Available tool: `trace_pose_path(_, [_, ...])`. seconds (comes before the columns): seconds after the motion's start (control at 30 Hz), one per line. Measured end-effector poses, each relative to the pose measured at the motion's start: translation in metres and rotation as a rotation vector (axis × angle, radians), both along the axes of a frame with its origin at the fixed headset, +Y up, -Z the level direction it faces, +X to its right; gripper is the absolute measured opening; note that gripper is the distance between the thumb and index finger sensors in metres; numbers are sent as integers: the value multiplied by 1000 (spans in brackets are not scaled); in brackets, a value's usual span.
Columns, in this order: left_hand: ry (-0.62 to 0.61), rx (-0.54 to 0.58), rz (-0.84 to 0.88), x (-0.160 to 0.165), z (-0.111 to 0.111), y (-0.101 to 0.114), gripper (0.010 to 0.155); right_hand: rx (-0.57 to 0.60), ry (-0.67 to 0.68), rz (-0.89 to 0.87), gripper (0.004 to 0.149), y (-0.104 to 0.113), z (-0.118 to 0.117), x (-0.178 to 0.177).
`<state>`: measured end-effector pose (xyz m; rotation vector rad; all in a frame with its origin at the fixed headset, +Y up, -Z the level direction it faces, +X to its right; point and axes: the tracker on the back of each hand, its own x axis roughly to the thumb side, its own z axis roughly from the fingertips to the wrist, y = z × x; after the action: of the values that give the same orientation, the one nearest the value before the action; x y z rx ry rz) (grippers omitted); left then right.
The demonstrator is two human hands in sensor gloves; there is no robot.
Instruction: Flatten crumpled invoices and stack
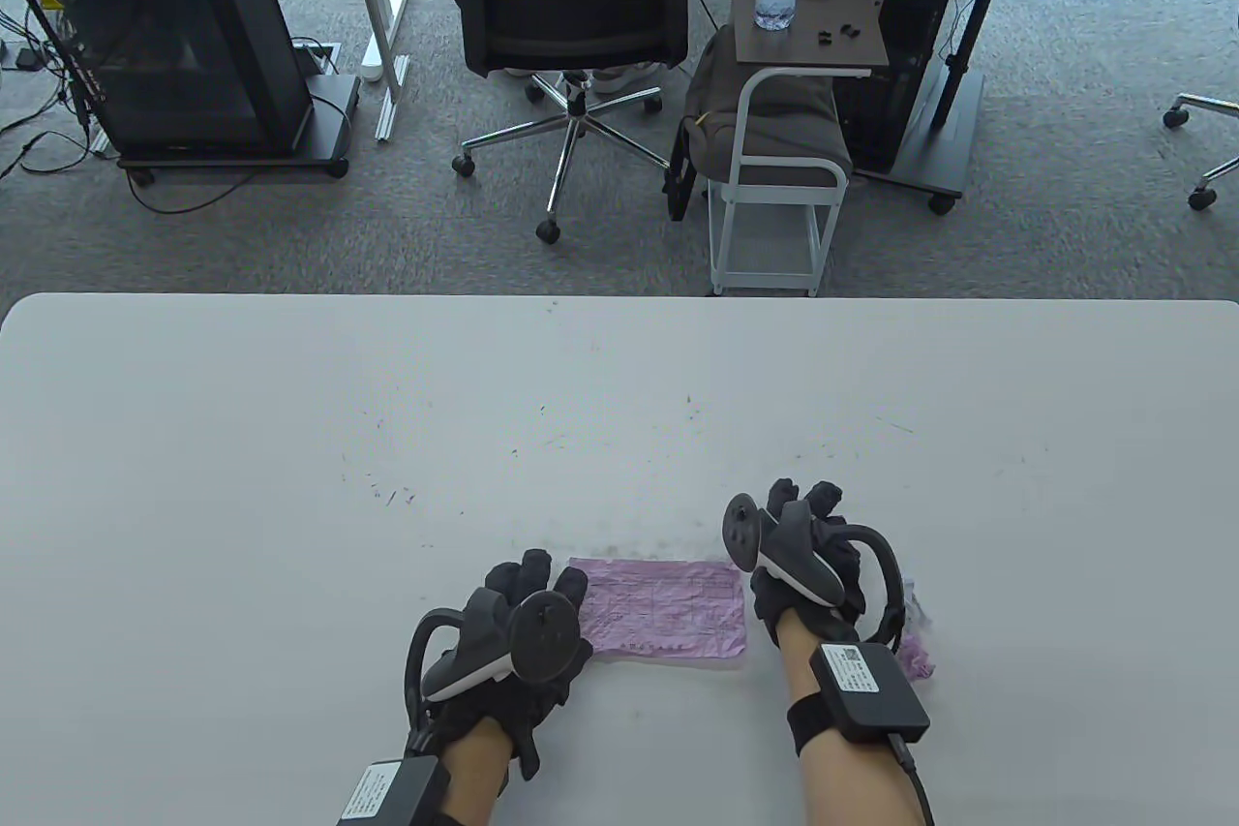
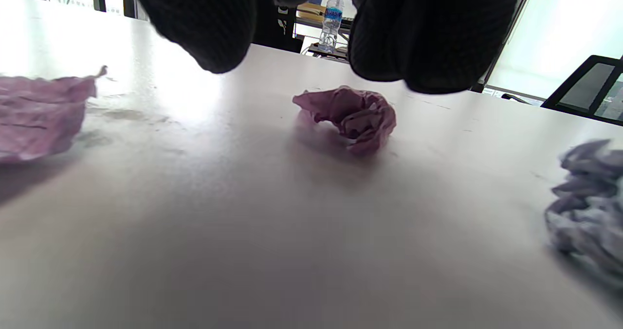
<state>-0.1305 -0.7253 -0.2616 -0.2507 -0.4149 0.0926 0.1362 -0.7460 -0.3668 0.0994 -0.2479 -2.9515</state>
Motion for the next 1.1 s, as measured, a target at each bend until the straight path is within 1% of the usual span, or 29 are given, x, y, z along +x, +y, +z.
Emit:
trace_pose_path(0.07, [-12, 3, 4, 1, 11, 6, 68, -63, -17, 13, 73, -3, -7, 3])
trace_pose_path(0.13, [-10, 19, 78, 1, 25, 12, 68, -113, -43, 23, 73, -9, -11, 4])
trace_pose_path(0.2, [1, 37, 131, 1, 33, 15, 68, -136, -49, 29, 70, -13, -14, 3])
trace_pose_path(0.33, [23, 28, 167, -5, 40, 13, 67, -179, -19, 103, 62, -23, -15, -3])
trace_pose_path(0.43, [38, 36, 216, -11, 41, 6, 66, -105, 24, 184, 54, -26, -14, -7])
trace_pose_path(0.5, [46, 42, 229, -12, 41, 6, 65, -71, 35, 237, 50, -27, -13, -8])
trace_pose_path(0.53, [44, 64, 217, -12, 42, 6, 64, -56, 40, 255, 48, -27, -12, -10])
trace_pose_path(0.67, [27, 64, 221, -11, 44, 7, 64, -54, 19, 272, 42, -24, -9, -20])
trace_pose_path(0.7, [21, 66, 236, -11, 44, 7, 64, -39, 6, 246, 41, -19, -6, -22])
trace_pose_path(0.77, [7, 67, 260, -13, 44, 8, 64, 30, 17, 210, 41, -6, -1, -26])
trace_pose_path(0.83, [8, 57, 308, -17, 42, 10, 64, 90, 57, 182, 41, 12, 5, -32])
trace_pose_path(0.9, [28, 54, 388, -20, 39, 11, 64, 171, 100, 112, 41, 33, 15, -38])
trace_pose_path(0.97, [21, 48, 447, -20, 38, 13, 65, 222, 141, 0, 41, 56, 34, -45])
trace_pose_path(1.0, [14, 48, 460, -20, 38, 14, 65, 233, 154, -47, 42, 63, 42, -47])
trace_pose_path(1.1, [-35, 49, 518, -21, 41, 20, 65, 291, 212, -286, 42, 85, 83, -54])
